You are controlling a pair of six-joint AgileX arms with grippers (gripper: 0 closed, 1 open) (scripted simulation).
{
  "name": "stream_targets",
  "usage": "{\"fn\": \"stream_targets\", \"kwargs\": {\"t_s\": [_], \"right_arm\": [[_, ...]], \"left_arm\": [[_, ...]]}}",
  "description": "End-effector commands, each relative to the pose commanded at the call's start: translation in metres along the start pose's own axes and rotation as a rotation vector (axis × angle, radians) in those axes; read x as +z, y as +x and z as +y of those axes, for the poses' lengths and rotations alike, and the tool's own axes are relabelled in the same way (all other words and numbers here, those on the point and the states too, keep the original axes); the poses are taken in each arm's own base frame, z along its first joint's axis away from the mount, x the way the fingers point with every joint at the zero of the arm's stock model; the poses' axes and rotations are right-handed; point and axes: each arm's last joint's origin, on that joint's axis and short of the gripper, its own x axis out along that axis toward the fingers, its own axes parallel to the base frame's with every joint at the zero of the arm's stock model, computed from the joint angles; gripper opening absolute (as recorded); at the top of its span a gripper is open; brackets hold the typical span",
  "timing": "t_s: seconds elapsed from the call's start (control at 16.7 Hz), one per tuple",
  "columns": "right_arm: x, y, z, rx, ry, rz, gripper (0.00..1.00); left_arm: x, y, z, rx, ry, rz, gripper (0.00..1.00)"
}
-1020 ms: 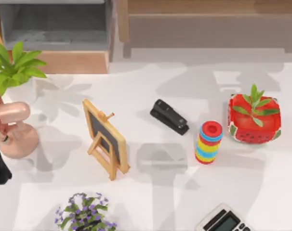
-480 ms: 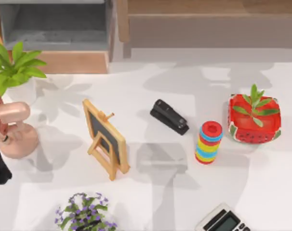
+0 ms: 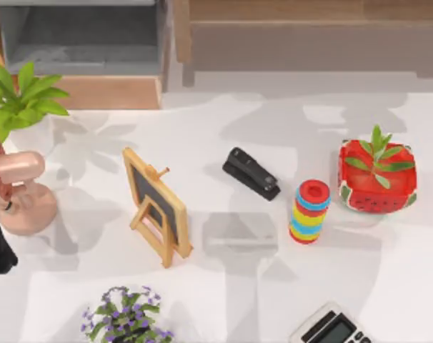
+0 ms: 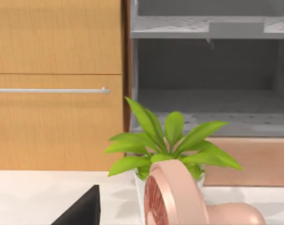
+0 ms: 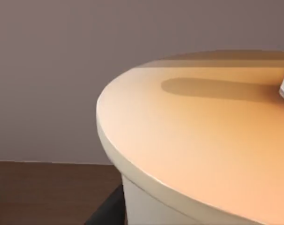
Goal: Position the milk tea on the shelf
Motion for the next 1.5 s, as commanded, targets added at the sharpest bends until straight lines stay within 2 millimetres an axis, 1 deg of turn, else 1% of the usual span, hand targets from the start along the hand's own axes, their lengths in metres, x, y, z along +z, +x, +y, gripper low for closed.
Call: {"fn": "stream_targets", "kwargs": {"t_s": [0.18, 0.3, 0.54, 0.84, 1.14, 1.5], "right_arm": [[-0.009, -0.003, 0.001, 0.042, -0.004, -0.018, 0.00], [-0.014, 0.000, 0.001, 0.048, -0.005, -0.030, 0.00], [-0.021, 0.018, 0.001, 0.017, 0.003, -0.031, 0.00], [-0.021, 0.044, 0.003, -0.038, 0.004, 0.000, 0.00], [-0.021, 0.047, 0.003, -0.044, 0.004, 0.009, 0.00], [-0.021, 0.047, 0.003, -0.044, 0.004, 0.009, 0.45]], "left_arm": [[0.000, 0.000, 0.000, 0.000, 0.000, 0.000, 1.00], [0.000, 0.000, 0.000, 0.000, 0.000, 0.000, 1.00], [0.000, 0.000, 0.000, 0.000, 0.000, 0.000, 1.00], [0.000, 0.000, 0.000, 0.000, 0.000, 0.000, 1.00], [0.000, 0.000, 0.000, 0.000, 0.000, 0.000, 1.00], [0.000, 0.000, 0.000, 0.000, 0.000, 0.000, 1.00]]}}
